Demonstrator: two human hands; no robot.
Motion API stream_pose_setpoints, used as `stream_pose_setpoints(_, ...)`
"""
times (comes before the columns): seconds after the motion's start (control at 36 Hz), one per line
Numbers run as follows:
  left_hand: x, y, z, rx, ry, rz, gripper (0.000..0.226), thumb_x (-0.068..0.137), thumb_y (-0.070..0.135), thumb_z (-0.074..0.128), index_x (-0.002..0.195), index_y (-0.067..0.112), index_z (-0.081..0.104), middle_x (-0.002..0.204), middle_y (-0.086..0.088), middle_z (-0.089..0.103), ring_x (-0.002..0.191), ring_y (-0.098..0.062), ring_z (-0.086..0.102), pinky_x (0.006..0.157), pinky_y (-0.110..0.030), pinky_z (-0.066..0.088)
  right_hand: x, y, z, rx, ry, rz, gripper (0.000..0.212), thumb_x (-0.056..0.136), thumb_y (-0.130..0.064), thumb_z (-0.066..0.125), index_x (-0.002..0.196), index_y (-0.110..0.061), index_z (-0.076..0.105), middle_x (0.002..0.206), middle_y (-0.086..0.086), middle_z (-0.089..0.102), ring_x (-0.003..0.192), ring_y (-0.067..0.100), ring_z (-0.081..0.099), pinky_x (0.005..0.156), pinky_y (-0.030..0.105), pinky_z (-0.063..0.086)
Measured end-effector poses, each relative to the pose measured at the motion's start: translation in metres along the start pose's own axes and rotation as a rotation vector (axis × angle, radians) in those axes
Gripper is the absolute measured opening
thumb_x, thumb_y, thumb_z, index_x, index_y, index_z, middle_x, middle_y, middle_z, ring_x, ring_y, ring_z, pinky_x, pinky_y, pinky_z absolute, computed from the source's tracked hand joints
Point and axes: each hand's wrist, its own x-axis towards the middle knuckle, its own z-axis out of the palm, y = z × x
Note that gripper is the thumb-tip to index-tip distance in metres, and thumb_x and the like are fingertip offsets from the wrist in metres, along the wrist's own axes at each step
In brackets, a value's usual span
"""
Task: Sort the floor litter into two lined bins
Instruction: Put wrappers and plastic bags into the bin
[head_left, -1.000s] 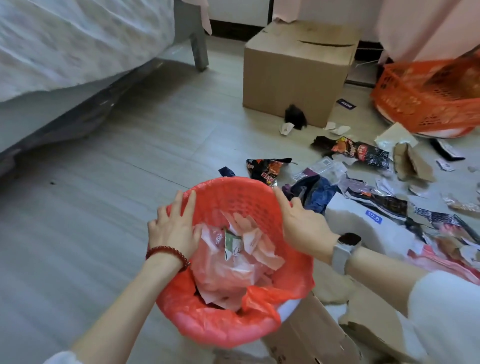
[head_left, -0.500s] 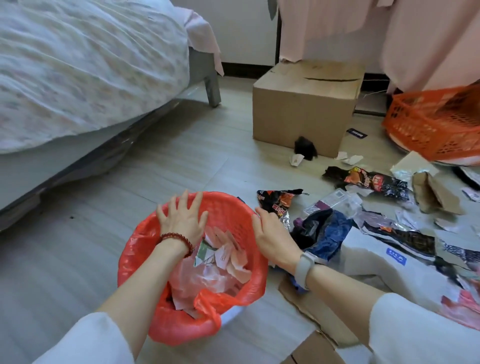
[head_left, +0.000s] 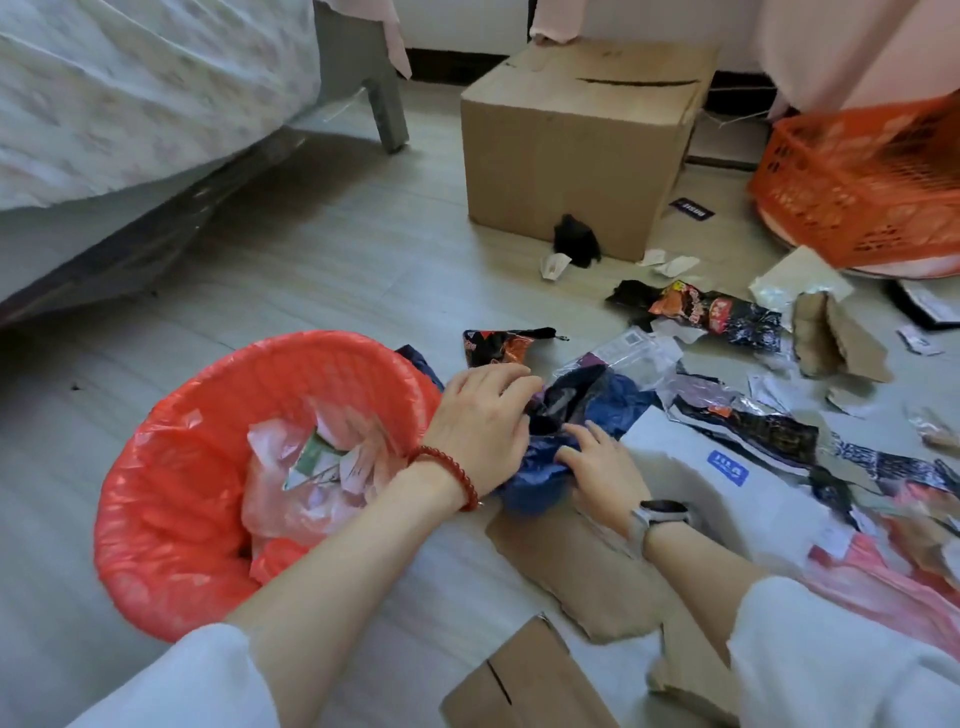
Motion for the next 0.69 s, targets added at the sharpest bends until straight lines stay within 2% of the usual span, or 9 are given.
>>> stream_pose_setpoints(0.08,0.007,0.015,0.013,-0.082,-0.250,-0.077,0.068,0.081,0.044,0.055,0.141,0.025,0.032,0.146,-0.004,0.034,0.136,-0.022,0.029,0.110,-0.046,0.027,0.000,0.002,-0.027,0.432,0.247,0.093,0.027,0.086,-0.005,0.051,0.112,-0.003,0.060,0.137,0.013,0.045,0.126,0.029,0.042,0.101,0.036,0.034)
stream_pose_setpoints(0.17,0.016,0.021,0.026,-0.113,-0.423,-0.219,0.106,0.069,0.060,0.066,0.145,0.037,-0.004,0.157,0.002,0.000,0.144,-0.021,0.000,0.116,-0.050,0.010,-0.006,0.013,-0.060,0.811,0.355,0.204,0.015,0.080,-0.012,0.050,0.079,-0.003,0.062,0.085,0.016,0.062,0.082,0.028,0.055,0.074,0.039,0.043)
stream_pose_setpoints(0.25,0.021,0.024,0.042,-0.415,-0.344,-0.392,0.099,0.060,0.057,0.072,0.141,0.041,0.018,0.155,-0.001,0.012,0.142,-0.021,0.013,0.114,-0.047,0.020,-0.019,0.029,-0.079,1.216,0.306,0.253,0.019,0.088,-0.001,0.051,0.074,-0.010,0.058,0.075,0.014,0.057,0.079,0.026,0.054,0.071,0.036,0.048)
stream_pose_setpoints(0.31,0.023,0.031,0.049,-0.774,-0.188,-0.490,0.050,0.066,0.037,0.076,0.110,0.037,0.052,0.129,-0.005,0.053,0.118,-0.017,0.049,0.099,-0.035,0.041,-0.031,0.032,-0.083,1.482,0.182,0.222,0.013,0.092,0.001,0.047,0.089,-0.006,0.058,0.090,0.018,0.060,0.085,0.030,0.059,0.075,0.039,0.055)
stream_pose_setpoints(0.33,0.022,0.036,0.053,-0.851,-0.137,-0.512,0.026,0.073,0.026,0.076,0.088,0.032,0.056,0.100,-0.002,0.064,0.094,-0.014,0.059,0.083,-0.028,0.047,-0.038,0.032,-0.083,1.517,0.145,0.203,0.011,0.092,0.000,0.048,0.094,-0.007,0.057,0.094,0.018,0.060,0.086,0.029,0.061,0.076,0.038,0.055)
stream_pose_setpoints(0.39,0.019,0.042,0.058,-0.824,-0.100,-0.543,0.020,0.082,0.018,0.068,0.069,0.022,0.053,0.068,0.000,0.060,0.067,-0.014,0.057,0.065,-0.022,0.047,-0.049,0.034,-0.079,1.399,0.150,0.154,0.018,0.091,-0.005,0.054,0.106,-0.013,0.054,0.105,0.010,0.061,0.096,0.022,0.060,0.081,0.029,0.054)
stream_pose_setpoints(0.47,0.017,0.045,0.064,-0.925,-0.037,-0.656,0.010,0.086,0.017,0.063,0.081,0.023,0.056,0.085,-0.004,0.066,0.086,-0.022,0.064,0.082,-0.040,0.054,-0.066,0.041,-0.072,0.896,0.202,0.019,0.067,0.080,-0.028,0.069,0.134,-0.034,0.030,0.135,-0.012,0.038,0.125,0.003,0.037,0.097,0.008,0.034)
stream_pose_setpoints(0.58,0.023,0.054,0.057,-1.367,0.043,-0.866,0.015,0.090,0.012,0.056,0.098,0.025,0.055,0.100,0.000,0.065,0.094,-0.020,0.065,0.074,-0.038,0.058,-0.077,0.040,-0.055,0.796,0.107,-0.099,0.108,0.068,-0.045,0.076,0.140,-0.048,-0.005,0.153,-0.020,0.004,0.141,-0.002,0.007,0.114,0.026,0.017)
stream_pose_setpoints(0.69,0.031,0.059,0.049,-1.514,0.122,-0.935,0.032,0.091,0.010,0.055,0.122,0.016,0.047,0.115,-0.007,0.062,0.096,-0.021,0.064,0.072,-0.037,0.058,-0.070,0.022,-0.049,1.046,0.183,-0.005,0.084,0.079,-0.013,0.070,0.136,-0.045,0.018,0.127,-0.020,0.049,0.115,-0.003,0.052,0.095,0.020,0.046)
